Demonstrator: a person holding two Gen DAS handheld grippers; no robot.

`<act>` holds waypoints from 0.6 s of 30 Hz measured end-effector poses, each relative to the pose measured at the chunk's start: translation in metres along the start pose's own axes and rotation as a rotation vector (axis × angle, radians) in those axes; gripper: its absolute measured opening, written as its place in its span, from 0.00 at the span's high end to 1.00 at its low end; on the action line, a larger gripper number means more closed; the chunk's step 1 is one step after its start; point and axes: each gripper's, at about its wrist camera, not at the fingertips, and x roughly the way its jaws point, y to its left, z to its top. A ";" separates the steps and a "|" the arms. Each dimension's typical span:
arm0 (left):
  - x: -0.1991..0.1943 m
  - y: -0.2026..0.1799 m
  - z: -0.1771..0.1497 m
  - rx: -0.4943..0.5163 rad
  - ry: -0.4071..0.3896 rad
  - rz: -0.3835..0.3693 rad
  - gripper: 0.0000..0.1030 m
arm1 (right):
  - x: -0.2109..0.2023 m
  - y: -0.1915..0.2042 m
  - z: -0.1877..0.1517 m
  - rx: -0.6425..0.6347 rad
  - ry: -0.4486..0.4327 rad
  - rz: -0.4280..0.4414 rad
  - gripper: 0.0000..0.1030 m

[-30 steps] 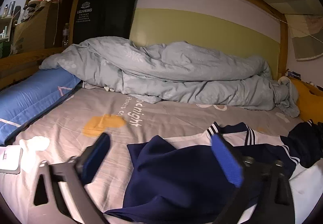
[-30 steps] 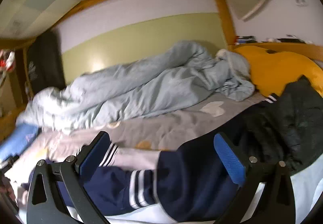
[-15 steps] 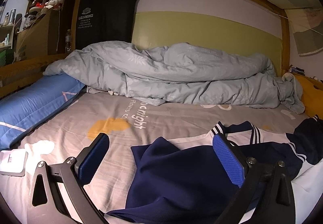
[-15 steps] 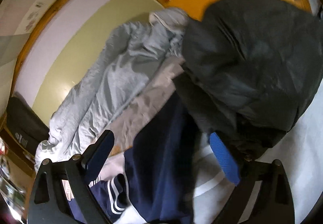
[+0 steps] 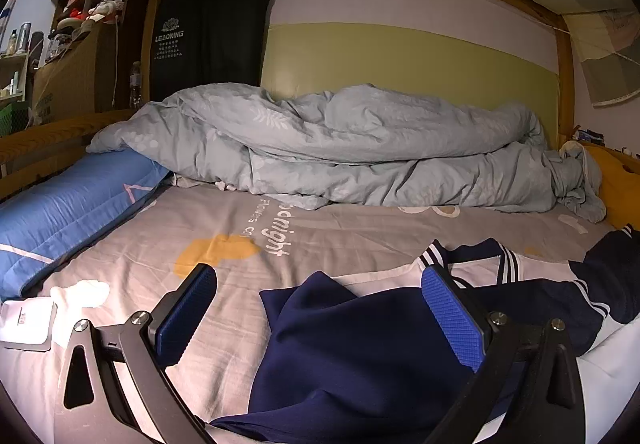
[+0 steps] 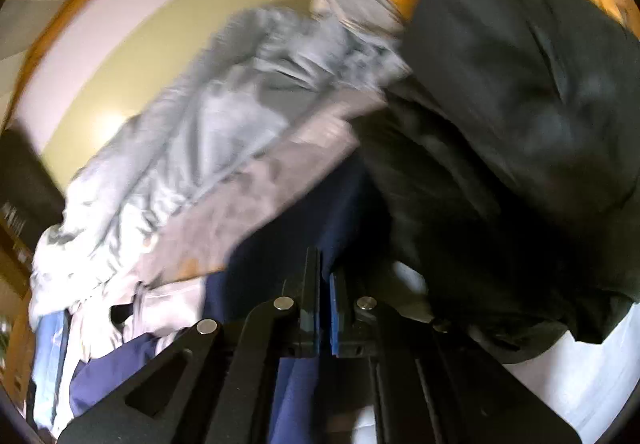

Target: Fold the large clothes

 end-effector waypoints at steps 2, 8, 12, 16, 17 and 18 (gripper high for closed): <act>-0.001 0.000 0.000 -0.004 -0.004 -0.003 0.00 | -0.014 0.027 -0.002 -0.100 -0.015 0.090 0.97; -0.003 0.000 0.001 -0.001 -0.010 -0.004 0.00 | 0.020 0.137 -0.077 -0.498 0.420 0.302 0.96; -0.003 0.000 0.000 -0.006 -0.009 -0.005 0.00 | 0.054 0.149 -0.112 -0.522 0.545 0.233 0.90; -0.003 -0.001 0.000 -0.015 -0.005 -0.006 0.00 | 0.032 0.136 -0.084 -0.421 0.395 0.277 0.39; -0.003 -0.002 0.000 -0.015 -0.004 -0.007 0.00 | 0.025 0.129 -0.077 -0.385 0.353 0.277 0.33; -0.003 -0.002 0.000 -0.016 -0.003 -0.006 0.00 | 0.020 0.121 -0.069 -0.341 0.323 0.270 0.33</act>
